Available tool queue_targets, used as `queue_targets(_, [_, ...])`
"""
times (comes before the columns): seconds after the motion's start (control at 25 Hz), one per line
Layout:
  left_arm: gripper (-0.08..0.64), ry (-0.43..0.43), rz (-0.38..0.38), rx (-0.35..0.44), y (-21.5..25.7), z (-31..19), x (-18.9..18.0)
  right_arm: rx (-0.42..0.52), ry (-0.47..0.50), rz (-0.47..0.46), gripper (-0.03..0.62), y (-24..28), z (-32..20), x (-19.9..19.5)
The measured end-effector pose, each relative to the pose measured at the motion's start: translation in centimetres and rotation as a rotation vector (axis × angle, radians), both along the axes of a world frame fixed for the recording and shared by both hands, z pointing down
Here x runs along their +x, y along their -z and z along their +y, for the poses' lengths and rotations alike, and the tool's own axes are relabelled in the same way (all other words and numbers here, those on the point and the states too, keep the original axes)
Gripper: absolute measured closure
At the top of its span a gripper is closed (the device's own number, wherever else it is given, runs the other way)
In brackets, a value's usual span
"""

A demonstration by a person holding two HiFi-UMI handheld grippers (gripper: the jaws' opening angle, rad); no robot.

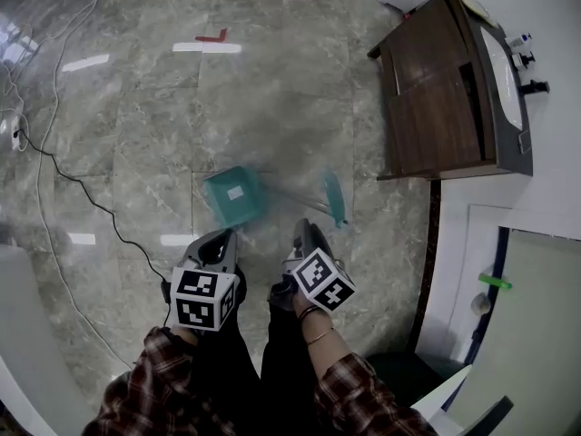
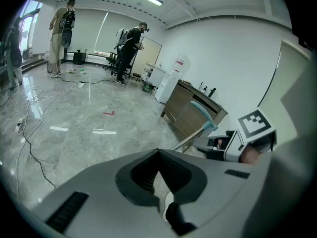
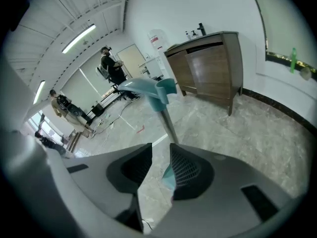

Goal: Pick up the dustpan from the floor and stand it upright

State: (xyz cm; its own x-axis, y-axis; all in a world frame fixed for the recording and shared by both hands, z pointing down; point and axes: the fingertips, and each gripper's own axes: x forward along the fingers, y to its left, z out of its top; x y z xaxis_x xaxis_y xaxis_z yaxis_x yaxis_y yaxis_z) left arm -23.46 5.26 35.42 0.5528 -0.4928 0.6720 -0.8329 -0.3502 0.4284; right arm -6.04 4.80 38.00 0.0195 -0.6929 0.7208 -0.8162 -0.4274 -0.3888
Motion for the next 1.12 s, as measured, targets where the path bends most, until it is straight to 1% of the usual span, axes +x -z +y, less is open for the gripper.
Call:
queue_targets(0.12, [0.558, -0.015, 0.007, 0.022, 2.5, -0.2, 0.7, -0.018, 0.13, -0.055, 0.489, 1.2, 1.0, -2.1])
queue_targets(0.28, [0.558, -0.034, 0.022, 0.071, 7.0, -0.6, 1.4, -0.011, 0.318, -0.191, 0.489, 5.0, 1.4, -5.7])
queue_targets(0.36, [0.558, -0.038, 0.028, 0.094, 9.5, -0.5, 1.4, 0.009, 0.408, -0.212, 0.489, 7.8, 1.4, -7.1])
queue_targets(0.44, [0.558, -0.036, 0.038, 0.116, 12.0, -0.2, 1.2, 0.038, 0.477, -0.207, 0.489, 10.8, 1.2, -8.0])
queue_targets(0.52, [0.558, -0.044, 0.043, 0.151, 14.5, -0.2, 1.1, 0.091, 0.535, -0.179, 0.489, 13.9, 0.4, -8.7])
queue_targets(0.68, [0.558, -0.096, 0.034, 0.243, 19.1, -0.6, 0.7, 0.217, 0.663, -0.102, 0.491, 20.5, -1.2, -10.1])
queue_targets(0.76, [0.558, -0.106, 0.041, 0.285, 21.3, -0.8, 0.3, 0.278, 0.713, -0.066, 0.491, 23.8, -1.5, -10.8])
queue_targets(0.84, [0.558, -0.109, 0.058, 0.332, 23.8, -1.5, 0.2, 0.346, 0.756, -0.003, 0.491, 27.3, -1.9, -11.2])
queue_targets(0.92, [0.558, -0.123, 0.075, 0.373, 26.3, -1.5, 0.6, 0.408, 0.798, 0.079, 0.497, 30.7, -1.7, -11.2])
queue_targets(1.04, [0.558, -0.162, 0.094, 0.413, 29.2, -0.5, 1.2, 0.466, 0.829, 0.18, 0.542, 34.6, -0.7, -10.6])
queue_targets(1.08, [0.558, -0.167, 0.102, 0.419, 29.9, -0.2, 1.4, 0.478, 0.827, 0.196, 0.57, 35.5, -0.4, -10.3])
queue_targets(1.12, [0.558, -0.167, 0.111, 0.421, 30.4, 0.1, 1.5, 0.487, 0.819, 0.201, 0.58, 36.1, 0.0, -10.1])
